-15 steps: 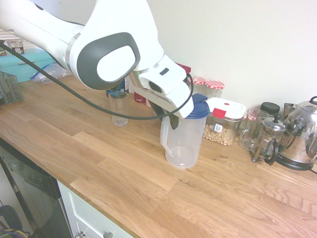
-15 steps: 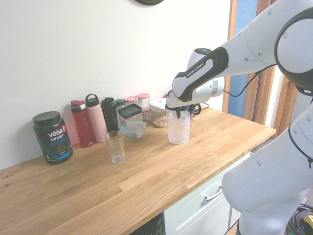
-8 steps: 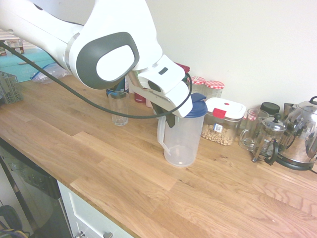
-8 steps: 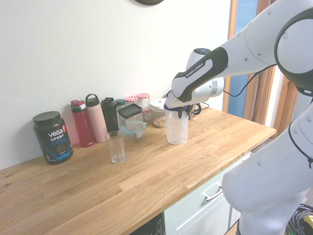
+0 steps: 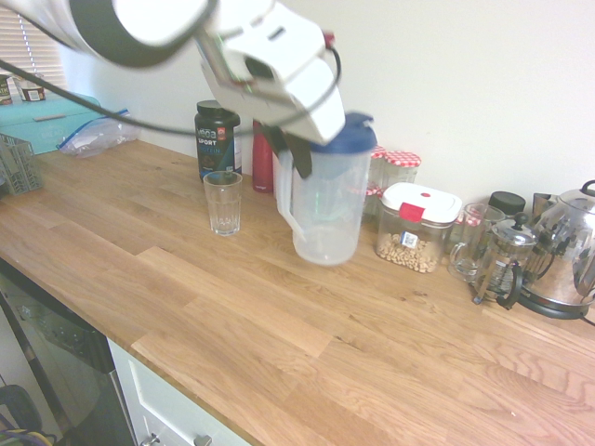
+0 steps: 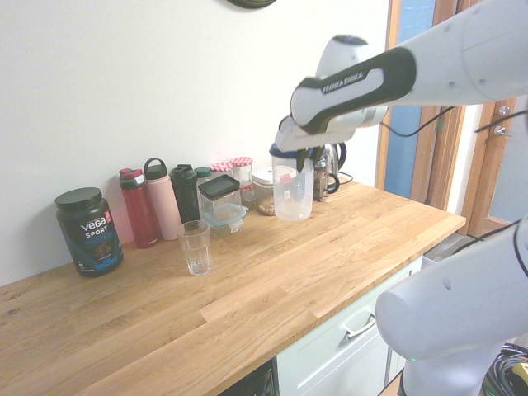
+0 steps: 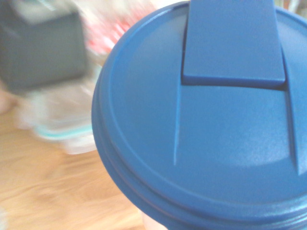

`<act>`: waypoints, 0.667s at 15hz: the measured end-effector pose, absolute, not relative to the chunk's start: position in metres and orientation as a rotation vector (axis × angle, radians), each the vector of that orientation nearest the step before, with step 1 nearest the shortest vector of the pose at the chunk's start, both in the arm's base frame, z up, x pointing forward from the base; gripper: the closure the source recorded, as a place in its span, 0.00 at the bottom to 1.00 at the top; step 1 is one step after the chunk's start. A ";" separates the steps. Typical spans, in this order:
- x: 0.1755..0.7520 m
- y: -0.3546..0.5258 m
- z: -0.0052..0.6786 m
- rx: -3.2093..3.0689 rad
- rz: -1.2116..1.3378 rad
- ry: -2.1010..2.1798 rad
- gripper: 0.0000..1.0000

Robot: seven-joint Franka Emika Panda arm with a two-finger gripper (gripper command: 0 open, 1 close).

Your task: Pour me some water

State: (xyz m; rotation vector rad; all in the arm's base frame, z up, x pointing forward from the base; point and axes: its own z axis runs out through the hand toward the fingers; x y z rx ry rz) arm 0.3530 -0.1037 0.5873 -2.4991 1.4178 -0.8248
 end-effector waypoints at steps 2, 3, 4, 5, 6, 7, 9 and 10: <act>0.329 -0.080 0.621 -2.582 -0.803 1.292 1.00; 0.323 -0.067 0.630 -2.638 -0.775 1.217 1.00; 0.322 -0.055 0.633 -2.695 -0.746 1.141 1.00; 0.324 -0.042 0.632 -2.748 -0.721 1.068 1.00; 0.329 -0.031 0.629 -2.801 -0.694 0.994 1.00; 0.336 -0.020 0.627 -2.853 -0.662 0.917 1.00; 0.346 0.000 0.627 -2.955 -0.572 0.771 1.00; 0.347 0.010 0.633 -3.004 -0.524 0.700 1.00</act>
